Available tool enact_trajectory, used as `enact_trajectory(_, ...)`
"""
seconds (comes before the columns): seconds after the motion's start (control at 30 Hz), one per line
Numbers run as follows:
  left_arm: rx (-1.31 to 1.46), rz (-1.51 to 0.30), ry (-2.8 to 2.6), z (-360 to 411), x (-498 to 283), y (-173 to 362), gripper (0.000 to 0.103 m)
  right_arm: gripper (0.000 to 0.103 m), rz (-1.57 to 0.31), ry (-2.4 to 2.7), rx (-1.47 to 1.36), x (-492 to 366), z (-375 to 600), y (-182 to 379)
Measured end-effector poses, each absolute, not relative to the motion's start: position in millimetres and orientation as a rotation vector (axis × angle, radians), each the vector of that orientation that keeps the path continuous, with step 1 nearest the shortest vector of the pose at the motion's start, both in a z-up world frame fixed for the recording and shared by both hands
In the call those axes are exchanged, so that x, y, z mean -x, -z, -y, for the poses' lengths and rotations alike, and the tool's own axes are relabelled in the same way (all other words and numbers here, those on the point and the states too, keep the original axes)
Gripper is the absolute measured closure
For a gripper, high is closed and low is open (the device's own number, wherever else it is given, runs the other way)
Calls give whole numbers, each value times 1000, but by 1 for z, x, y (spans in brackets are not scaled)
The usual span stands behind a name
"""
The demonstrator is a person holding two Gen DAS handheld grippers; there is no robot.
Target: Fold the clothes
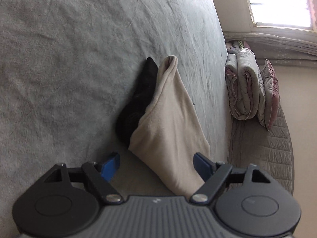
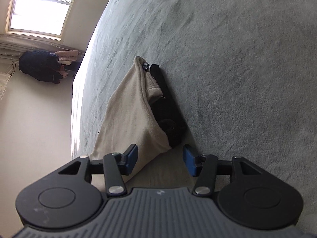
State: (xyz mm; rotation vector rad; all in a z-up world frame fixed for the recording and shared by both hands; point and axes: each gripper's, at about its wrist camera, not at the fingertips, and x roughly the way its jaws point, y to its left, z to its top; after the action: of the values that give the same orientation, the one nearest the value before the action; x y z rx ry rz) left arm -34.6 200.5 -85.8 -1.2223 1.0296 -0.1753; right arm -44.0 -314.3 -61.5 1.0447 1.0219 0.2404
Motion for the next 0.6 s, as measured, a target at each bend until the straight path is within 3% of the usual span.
enact_trajectory(0.13, 1253, -962, 118, -190, 35, 88, 23, 49, -997, -215, -1065, 38, 307, 65)
enact_trajectory(0.37, 1266, -882, 23, -190, 35, 88, 45, 49, -905, -154, -1170, 37, 320, 64)
enact_trajectory(0.4, 1268, -877, 6, -191, 35, 88, 56, 52, -895, -145, -1177, 37, 322, 64)
enact_trajectory(0.5, 1252, -863, -25, -192, 37, 88, 72, 68, -881, -111, -1145, 40, 323, 57)
enact_trajectory(0.6, 1196, -839, -34, -189, 39, 80, 72, 69, -859, -101, -1068, 44, 318, 44)
